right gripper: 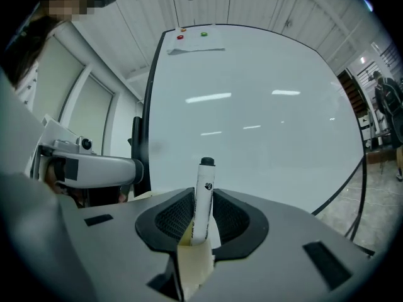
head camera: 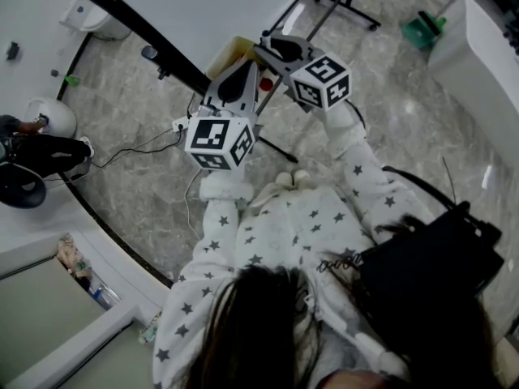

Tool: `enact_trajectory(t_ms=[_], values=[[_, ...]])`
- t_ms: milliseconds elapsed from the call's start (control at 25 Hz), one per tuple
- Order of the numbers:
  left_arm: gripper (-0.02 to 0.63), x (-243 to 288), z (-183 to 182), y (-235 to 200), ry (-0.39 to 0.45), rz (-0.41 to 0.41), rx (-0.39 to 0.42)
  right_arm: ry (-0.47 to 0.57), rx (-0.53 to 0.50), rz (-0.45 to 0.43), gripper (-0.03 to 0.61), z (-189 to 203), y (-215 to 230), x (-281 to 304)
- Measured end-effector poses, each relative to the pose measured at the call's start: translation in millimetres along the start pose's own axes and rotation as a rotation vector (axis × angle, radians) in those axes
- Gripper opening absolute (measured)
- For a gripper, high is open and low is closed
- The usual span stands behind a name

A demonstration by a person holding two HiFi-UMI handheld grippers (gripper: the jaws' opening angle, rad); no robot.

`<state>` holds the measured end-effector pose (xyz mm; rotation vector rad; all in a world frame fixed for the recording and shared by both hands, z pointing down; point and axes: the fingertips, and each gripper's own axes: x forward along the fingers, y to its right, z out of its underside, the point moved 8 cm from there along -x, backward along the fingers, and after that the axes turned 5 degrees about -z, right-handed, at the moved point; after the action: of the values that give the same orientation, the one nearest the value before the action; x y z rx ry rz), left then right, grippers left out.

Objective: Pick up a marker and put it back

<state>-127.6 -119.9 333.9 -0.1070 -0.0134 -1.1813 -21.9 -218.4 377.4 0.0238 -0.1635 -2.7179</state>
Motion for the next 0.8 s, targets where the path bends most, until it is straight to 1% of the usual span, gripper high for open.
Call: enact_trajectory(t_ms=[160, 280, 320, 360, 440, 560, 720, 800], values=[[0.000, 0, 1, -1, -0.002, -0.002, 0.000, 0.003, -0.031, 0.025, 0.084, 2, -2, 1], [0.000, -1, 3, -1, -0.002, -0.005, -0.002, 0.013, -0.015, 0.027, 0.089, 5, -2, 1], [0.000, -1, 4, -2, -0.002, -0.005, -0.004, 0.022, 0.004, 0.025, 0.162, 6, -2, 0], [0.000, -2, 4, -2, -0.003, -0.006, -0.005, 0.030, 0.022, 0.023, 0.199, 6, -2, 0], [0.000, -1, 4, -2, -0.002, -0.006, -0.006, 0.033, 0.024, 0.028, 0.199, 5, -1, -2], [0.000, -2, 3, -3, 0.000, -0.007, -0.002, 0.034, -0.009, 0.039, 0.199, -1, -2, -8], [0.000, -8, -7, -3, 0.005, -0.010, 0.012, 0.042, -0.065, 0.056, 0.199, -20, -11, -22], [0.002, -13, -15, 0, 0.014, -0.007, 0.017, 0.036, -0.092, 0.046, 0.198, -31, -19, -32]])
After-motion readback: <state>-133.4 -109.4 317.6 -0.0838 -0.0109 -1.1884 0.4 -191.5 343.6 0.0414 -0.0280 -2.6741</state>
